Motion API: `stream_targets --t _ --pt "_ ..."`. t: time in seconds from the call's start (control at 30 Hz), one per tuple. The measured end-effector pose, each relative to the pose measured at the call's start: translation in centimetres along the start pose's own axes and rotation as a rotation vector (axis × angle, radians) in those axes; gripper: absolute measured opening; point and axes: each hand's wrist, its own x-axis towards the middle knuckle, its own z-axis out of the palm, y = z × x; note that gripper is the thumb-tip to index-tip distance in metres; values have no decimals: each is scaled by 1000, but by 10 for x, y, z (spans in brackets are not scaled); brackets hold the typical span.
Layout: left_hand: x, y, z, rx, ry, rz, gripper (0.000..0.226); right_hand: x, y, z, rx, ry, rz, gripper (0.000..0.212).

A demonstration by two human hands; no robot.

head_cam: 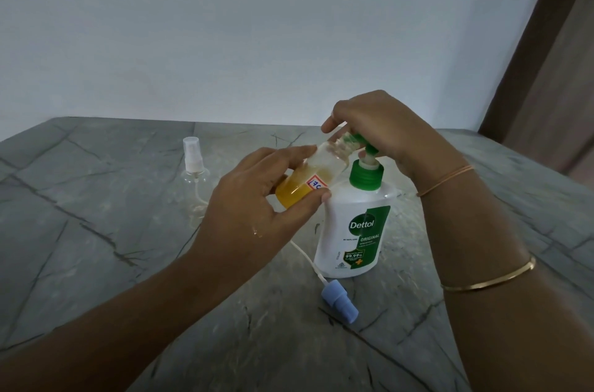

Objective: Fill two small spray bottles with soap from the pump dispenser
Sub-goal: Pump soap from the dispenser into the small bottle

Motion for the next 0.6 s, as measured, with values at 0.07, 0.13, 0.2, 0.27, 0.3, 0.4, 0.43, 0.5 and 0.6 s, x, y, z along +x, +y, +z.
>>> stream_targets --t 0.07,0.13,0.2,0.27,0.3,0.4,0.43,0.5,0.6 --pt "0 -1 0 9 -2 15 50 0 0 0 17 3 4 24" --pt "0 -2 -1 10 -7 11 51 0 -1 0 26 -1 0 24" --pt "0 -2 -1 11 -8 9 49 0 0 0 20 -4 -2 25" --pt "0 -2 0 17 -13 10 47 0 0 0 15 -6 3 26" --pt "0 -2 0 16 -13 8 48 0 0 -1 8 -10 7 27" --pt "0 -2 0 -7 -19 -9 51 -1 -1 -1 -75 -86 26 35" --pt "-1 -2 1 -13 -25 -10 50 -2 0 -1 -108 -126 38 35" --pt "-3 -4 4 -27 -46 -22 46 -4 1 1 -126 -176 93 32" --pt "-6 -6 7 -30 -63 -33 42 -5 0 3 -127 -185 133 32"
